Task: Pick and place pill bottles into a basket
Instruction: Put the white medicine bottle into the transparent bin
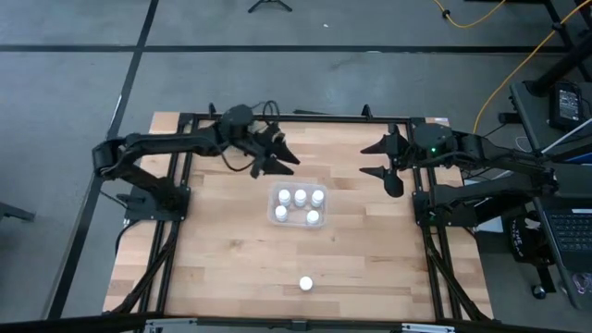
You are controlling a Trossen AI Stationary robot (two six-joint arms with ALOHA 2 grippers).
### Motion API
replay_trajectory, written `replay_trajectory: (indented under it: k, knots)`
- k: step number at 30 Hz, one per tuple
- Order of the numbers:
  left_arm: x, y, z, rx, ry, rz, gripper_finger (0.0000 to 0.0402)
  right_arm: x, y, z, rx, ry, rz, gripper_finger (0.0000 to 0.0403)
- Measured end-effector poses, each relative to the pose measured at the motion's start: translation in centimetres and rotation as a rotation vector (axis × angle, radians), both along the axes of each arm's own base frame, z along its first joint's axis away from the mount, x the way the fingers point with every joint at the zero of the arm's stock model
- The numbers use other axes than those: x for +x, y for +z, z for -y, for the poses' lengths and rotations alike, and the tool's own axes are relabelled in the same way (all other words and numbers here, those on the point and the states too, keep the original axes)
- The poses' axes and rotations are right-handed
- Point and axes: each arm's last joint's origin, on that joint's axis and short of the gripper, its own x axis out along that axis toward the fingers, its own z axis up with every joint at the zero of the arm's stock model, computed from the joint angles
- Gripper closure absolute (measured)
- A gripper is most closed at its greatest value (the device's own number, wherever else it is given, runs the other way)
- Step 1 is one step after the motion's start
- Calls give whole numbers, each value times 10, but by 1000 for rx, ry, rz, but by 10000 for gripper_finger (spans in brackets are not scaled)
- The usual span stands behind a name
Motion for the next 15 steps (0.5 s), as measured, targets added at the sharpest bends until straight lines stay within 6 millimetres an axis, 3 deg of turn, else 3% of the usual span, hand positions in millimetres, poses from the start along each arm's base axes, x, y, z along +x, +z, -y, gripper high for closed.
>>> replay_trajectory:
  k: [3,7,10,15]
  knots:
    - [-23,24,0,19,36,49,141,1,0,0,-1,0,-2,148]
    - [-67,54,16,160,139,116,142,0,0,0,-3,1,-1,148]
    - [-105,52,33,230,356,94,142,0,0,0,-3,1,-1,148]
    - [-167,17,57,236,650,80,141,0,0,1,-16,-15,-1,148]
